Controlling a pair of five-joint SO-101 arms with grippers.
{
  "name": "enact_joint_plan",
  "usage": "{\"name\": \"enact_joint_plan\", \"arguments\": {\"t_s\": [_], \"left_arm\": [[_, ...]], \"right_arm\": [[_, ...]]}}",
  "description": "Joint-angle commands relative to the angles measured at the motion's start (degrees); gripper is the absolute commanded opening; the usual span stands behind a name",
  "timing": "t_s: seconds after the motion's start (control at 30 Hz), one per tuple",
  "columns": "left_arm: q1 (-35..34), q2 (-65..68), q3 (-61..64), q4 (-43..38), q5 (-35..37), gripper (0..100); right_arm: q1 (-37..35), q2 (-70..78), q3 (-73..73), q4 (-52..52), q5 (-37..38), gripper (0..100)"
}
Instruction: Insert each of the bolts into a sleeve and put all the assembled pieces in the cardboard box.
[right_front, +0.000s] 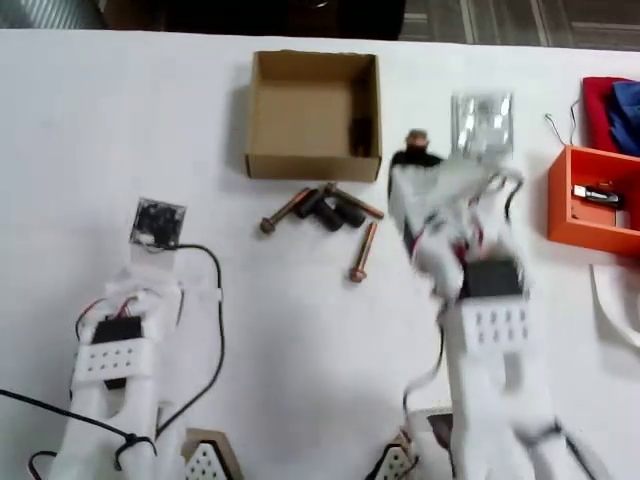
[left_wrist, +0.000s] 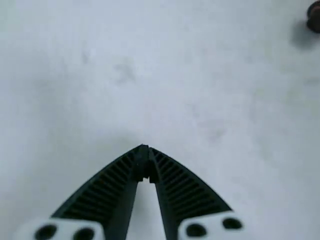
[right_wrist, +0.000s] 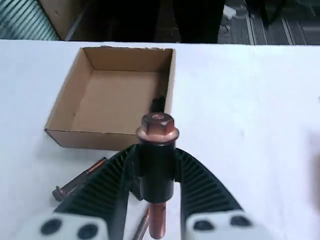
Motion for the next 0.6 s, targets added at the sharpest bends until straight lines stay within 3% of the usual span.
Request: {"name": "enact_joint_plan", "arguments": {"t_s": [0.0,0.4,0.57], "left_arm": [[-2.4,-1.1,-0.3,-1.1,4.7,3],[-3.6,-1.0,-0.7,-1.4,5.8,3],[-3.5,-0.9,-0.7,-1.4,5.8,3]], "right_arm": [[1.1,14.4,-15.8,2.2,-0.3,2.2],[-2.8,63.1,-80.9,27.8,-4.0,2.2],[-4.5,80.4,-105.8,31.2,-7.3,2.2]]}}
